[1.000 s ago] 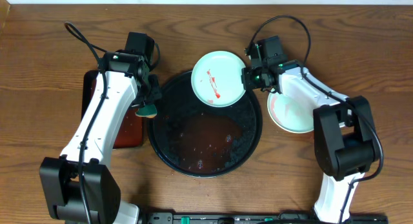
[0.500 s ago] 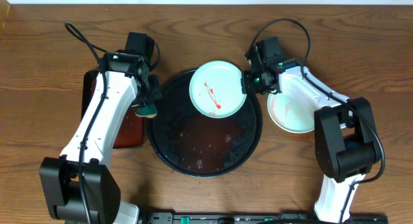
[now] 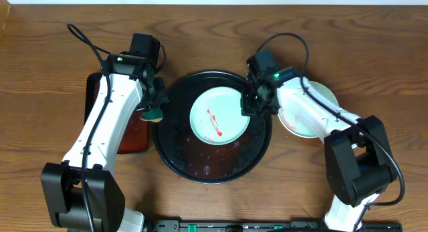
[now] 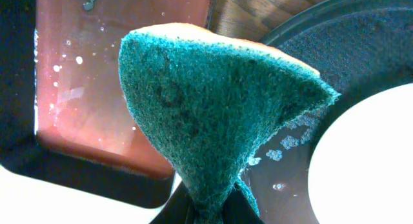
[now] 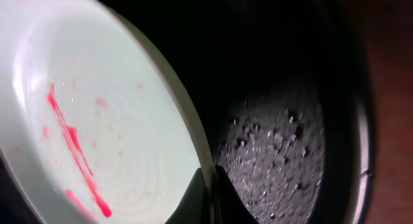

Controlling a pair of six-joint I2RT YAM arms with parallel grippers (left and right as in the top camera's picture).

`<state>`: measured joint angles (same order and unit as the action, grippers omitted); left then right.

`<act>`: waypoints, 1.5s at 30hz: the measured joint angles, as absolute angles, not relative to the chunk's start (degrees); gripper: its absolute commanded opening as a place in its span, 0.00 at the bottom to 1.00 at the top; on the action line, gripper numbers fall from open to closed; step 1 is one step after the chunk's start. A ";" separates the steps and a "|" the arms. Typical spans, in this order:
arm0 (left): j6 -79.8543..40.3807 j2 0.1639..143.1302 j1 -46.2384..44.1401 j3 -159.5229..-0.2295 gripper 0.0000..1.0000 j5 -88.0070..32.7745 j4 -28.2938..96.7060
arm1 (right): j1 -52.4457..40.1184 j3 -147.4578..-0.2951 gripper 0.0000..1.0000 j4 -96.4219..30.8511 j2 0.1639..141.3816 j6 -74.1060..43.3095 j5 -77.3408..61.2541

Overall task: Clean dirty plates on tray and stack at the side
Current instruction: 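Drag the light-blue plate to the tray center with right gripper, then bring the sponge in left gripper down onto the light-blue plate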

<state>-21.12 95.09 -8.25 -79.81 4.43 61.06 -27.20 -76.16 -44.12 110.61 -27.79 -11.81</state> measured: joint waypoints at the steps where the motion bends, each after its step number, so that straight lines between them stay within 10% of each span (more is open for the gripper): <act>1: -21.12 95.09 -8.25 -79.81 0.08 4.43 61.08 | -27.75 -75.66 0.01 -44.16 110.61 -28.40 -11.51; 9: -21.12 95.09 -8.25 -79.81 0.08 4.43 61.06 | -30.55 -74.87 0.32 -44.56 110.61 -26.52 -10.15; 17: -21.12 95.09 -8.25 -79.81 0.08 4.43 61.06 | -29.17 -74.83 0.42 -38.59 110.61 -18.57 -10.04; 22: -21.12 95.09 -8.25 -79.81 0.08 4.43 61.06 | -27.38 -74.83 0.40 -34.52 110.65 -14.57 -9.74; 31: -21.10 95.09 -8.25 -79.66 0.08 3.77 60.62 | -27.14 -74.85 0.01 -35.03 115.55 -14.20 -13.98; 45: -21.08 95.15 -9.91 -76.03 0.08 -0.10 57.10 | -27.18 -73.47 0.01 -36.16 114.89 -25.93 -15.44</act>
<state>-21.08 95.15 -9.91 -76.03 -0.10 57.10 -27.18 -73.47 -36.16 114.89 -25.93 -15.44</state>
